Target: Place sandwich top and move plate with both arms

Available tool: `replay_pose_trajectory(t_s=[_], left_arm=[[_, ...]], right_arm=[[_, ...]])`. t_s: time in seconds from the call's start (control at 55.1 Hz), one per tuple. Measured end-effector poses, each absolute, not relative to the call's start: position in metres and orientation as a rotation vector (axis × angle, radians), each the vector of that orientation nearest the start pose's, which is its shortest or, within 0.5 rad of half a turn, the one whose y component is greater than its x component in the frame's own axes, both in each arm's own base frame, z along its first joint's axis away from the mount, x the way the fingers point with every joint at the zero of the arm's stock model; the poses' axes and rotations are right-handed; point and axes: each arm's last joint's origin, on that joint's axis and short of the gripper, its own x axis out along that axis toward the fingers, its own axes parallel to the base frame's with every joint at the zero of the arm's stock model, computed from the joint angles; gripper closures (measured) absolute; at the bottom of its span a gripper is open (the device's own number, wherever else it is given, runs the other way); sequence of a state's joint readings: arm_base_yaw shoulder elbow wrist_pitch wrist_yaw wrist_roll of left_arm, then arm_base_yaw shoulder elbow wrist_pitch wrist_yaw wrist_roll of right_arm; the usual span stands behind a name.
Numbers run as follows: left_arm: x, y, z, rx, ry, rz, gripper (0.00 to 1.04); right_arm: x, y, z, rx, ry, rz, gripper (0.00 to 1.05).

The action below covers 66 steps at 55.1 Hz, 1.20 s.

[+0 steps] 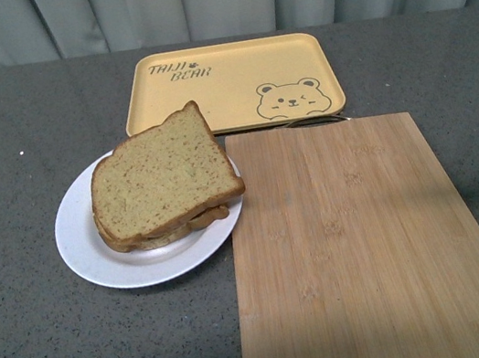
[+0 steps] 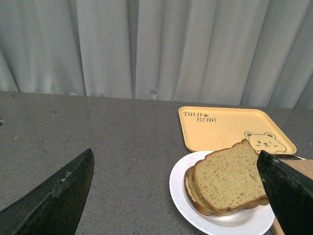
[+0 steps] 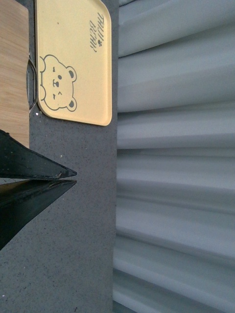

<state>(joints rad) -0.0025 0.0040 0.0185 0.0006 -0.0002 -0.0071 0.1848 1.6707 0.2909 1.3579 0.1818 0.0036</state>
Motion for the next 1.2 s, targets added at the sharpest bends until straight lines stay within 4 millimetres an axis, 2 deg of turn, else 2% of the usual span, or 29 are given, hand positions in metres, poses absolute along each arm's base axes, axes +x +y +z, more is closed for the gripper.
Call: replay_pose_trajectory(t_s=[0.236, 0.454, 0.544, 0.835, 1.197], left_arm=[[0.097, 0.0, 0.17, -0.007, -0.015, -0.002, 0.07], [0.097, 0.0, 0.17, -0.007, -0.015, -0.002, 0.07], [0.097, 0.0, 0.17, -0.007, -0.015, -0.002, 0.07], [0.097, 0.0, 0.17, -0.007, -0.015, -0.002, 0.07], [0.097, 0.0, 0.17, -0.007, -0.015, -0.002, 0.07]], right_arm=[[0.202, 0.02, 0.145, 0.0, 0.025, -0.003, 1.04], [0.179, 0.012, 0.154, 0.0, 0.039, 0.004, 1.04], [0.167, 0.002, 0.162, 0.003, 0.016, 0.009, 1.04], [0.144, 0.0, 0.162, 0.003, 0.015, 0.001, 1.04], [0.13, 0.0, 0.166, 0.003, 0.001, 0.002, 1.04]])
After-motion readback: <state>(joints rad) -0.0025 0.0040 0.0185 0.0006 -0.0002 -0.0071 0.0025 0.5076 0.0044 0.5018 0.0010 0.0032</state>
